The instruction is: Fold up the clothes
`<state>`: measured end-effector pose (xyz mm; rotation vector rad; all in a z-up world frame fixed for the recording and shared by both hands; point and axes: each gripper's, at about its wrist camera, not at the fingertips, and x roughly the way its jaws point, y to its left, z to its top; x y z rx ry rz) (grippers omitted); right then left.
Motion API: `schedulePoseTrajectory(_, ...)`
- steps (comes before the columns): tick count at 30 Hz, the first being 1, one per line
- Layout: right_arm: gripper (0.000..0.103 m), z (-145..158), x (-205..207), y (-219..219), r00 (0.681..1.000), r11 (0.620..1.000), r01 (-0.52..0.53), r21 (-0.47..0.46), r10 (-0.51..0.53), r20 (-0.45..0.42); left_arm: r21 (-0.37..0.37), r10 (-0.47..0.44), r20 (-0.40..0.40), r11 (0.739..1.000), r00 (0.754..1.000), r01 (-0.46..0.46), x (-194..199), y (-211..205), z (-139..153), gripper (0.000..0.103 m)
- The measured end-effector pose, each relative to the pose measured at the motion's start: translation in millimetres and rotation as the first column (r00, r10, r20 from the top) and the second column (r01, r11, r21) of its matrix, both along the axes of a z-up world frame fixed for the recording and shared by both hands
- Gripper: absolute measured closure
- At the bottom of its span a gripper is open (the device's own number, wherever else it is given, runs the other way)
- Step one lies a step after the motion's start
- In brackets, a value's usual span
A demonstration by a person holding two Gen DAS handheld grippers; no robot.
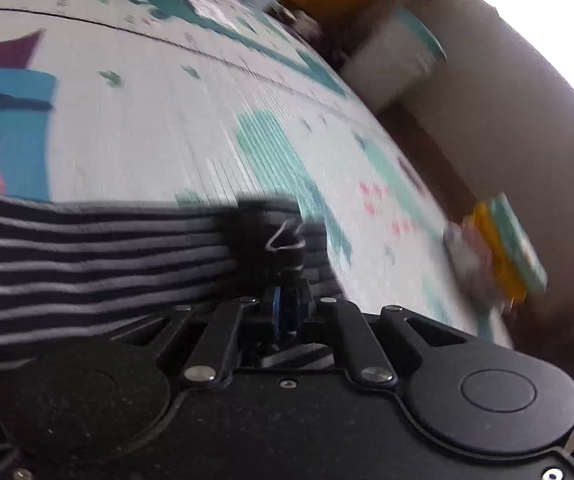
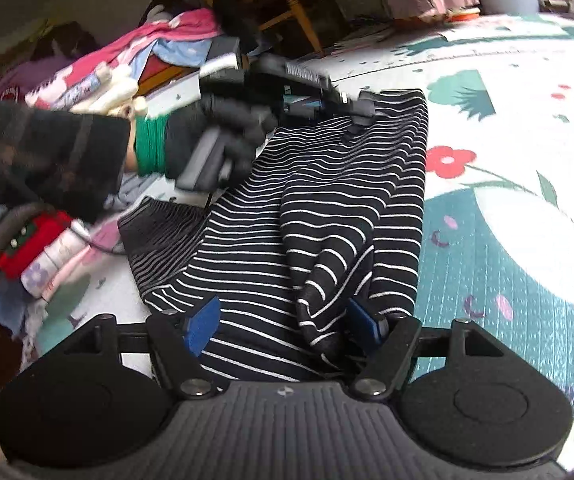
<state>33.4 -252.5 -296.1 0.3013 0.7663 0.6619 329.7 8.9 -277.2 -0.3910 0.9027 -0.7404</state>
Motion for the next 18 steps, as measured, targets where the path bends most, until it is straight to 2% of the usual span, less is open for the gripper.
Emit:
schedulePoseTrajectory(3, 0.044, -3, 1, -7, 1.0, 0.999, 0.018, 0.034, -0.017, -0.026, 0.003, 0.034, 0.02, 0.999, 0.999, -0.034, -5, 5, 5, 0.099)
schedulePoseTrajectory(7, 0.047, -2, 2, -8, 1.0, 0.999, 0.022, 0.028, -0.021, -0.02, 0.042, 0.041, 0.048, 0.998, 0.998, -0.043, -3, 2, 17, 0.097)
schedulePoseTrajectory(10, 0.046, -1, 1, -2, 1.0, 1.0, 0.024, -0.007, -0.024, 0.012, 0.092, 0.042, 0.064, 0.995, 0.997, -0.048, 4, -5, 25, 0.061)
schedulePoseTrajectory(11, 0.046, -1, 1, 0, 1.0, 1.0, 0.019, -0.017, -0.019, 0.017, 0.132, 0.035, 0.072, 0.99, 0.997, -0.044, 9, -11, 25, 0.061)
schedulePoseTrajectory(13, 0.046, -2, 1, 4, 1.0, 0.999, 0.009, -0.038, -0.008, 0.026, 0.215, 0.016, 0.091, 0.976, 0.996, -0.035, 17, -25, 24, 0.061)
schedulePoseTrajectory(15, 0.047, -3, 2, 5, 1.0, 0.999, 0.004, -0.047, -0.003, 0.027, 0.251, -0.004, 0.101, 0.968, 0.995, -0.022, 23, -33, 23, 0.062)
schedulePoseTrajectory(16, 0.047, -3, 3, 5, 1.0, 0.999, 0.004, -0.044, -0.003, 0.024, 0.267, -0.015, 0.1, 0.964, 0.995, -0.012, 26, -36, 21, 0.071)
schedulePoseTrajectory(17, 0.047, -4, 3, 4, 1.0, 0.999, 0.005, -0.041, -0.004, 0.022, 0.288, -0.029, 0.101, 0.958, 0.994, -0.002, 30, -40, 19, 0.092)
schedulePoseTrajectory(18, 0.049, -4, 3, 4, 1.0, 0.999, 0.005, -0.039, -0.004, 0.019, 0.289, -0.045, 0.112, 0.957, 0.993, 0.01, 30, -43, 21, 0.092)
